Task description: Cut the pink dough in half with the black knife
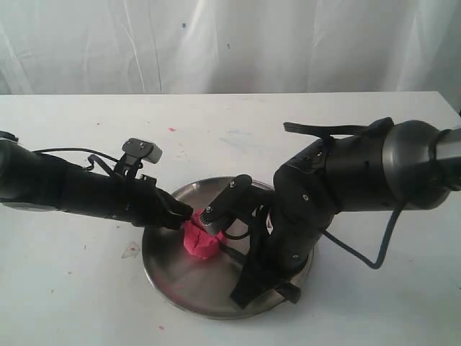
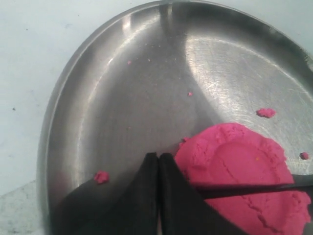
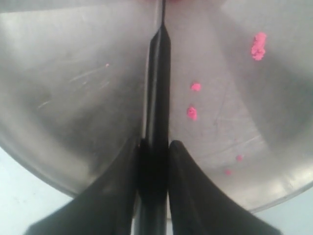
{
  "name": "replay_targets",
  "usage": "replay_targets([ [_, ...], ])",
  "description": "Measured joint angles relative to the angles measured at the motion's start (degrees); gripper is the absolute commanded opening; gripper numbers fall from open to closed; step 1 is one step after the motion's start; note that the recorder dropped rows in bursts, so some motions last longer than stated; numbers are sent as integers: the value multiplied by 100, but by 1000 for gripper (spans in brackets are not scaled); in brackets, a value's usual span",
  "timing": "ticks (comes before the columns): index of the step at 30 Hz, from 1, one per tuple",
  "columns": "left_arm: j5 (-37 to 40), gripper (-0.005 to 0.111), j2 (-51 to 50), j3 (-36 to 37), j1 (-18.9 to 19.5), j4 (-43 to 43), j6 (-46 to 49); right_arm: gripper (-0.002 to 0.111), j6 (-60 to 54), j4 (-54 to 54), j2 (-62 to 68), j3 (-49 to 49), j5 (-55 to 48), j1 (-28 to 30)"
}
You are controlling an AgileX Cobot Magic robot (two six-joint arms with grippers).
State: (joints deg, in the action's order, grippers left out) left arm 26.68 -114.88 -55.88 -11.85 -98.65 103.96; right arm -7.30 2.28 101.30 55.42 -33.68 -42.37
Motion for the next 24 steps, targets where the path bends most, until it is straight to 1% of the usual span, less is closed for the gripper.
replay_targets([
  [8,-674,0,664,0,0,-3,0,0,0,0,0,0,-19,0],
  [15,-736,0,1353,-14,0,13,-163,0,0,0,0,0,-148,0],
  [24,-790,0,2059,-14,0,637,-981,0,0,0,-23,0,-515,0],
])
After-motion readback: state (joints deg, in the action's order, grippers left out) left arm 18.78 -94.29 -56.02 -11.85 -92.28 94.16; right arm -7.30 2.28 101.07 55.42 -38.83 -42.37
